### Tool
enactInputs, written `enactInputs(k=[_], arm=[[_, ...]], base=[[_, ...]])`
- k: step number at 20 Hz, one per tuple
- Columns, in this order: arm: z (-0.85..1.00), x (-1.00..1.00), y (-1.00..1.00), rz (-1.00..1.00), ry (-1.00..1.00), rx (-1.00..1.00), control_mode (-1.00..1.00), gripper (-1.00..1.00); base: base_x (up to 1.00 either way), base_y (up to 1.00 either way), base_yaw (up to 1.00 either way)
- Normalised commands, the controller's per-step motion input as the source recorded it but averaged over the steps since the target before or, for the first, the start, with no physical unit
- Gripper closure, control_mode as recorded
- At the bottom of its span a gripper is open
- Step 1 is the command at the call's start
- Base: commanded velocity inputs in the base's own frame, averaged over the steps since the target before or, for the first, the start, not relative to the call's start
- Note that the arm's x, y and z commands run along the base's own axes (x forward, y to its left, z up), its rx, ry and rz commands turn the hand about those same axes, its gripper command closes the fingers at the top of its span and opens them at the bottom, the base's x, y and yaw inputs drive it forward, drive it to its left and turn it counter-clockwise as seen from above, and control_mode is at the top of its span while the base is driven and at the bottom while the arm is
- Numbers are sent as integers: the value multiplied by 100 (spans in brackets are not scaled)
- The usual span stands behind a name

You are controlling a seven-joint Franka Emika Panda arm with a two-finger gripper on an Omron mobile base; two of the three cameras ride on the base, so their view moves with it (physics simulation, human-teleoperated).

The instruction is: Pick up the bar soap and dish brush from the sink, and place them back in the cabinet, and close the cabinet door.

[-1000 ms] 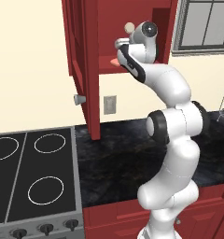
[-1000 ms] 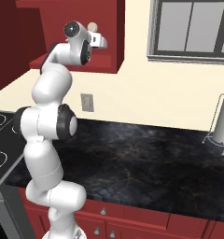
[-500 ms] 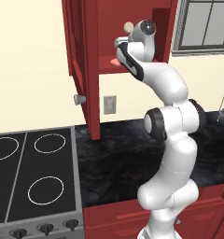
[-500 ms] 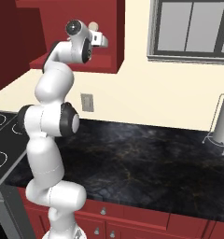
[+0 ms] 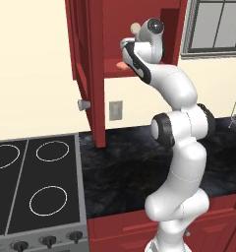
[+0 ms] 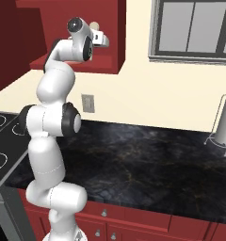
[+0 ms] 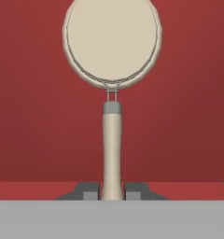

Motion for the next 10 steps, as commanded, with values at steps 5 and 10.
enactInputs(k=[5,10], arm=[[0,0,0,0,0,0,-100,100],[0,0,0,0,0,0,-100,100]], base=[[0,0,0],[0,0,0]])
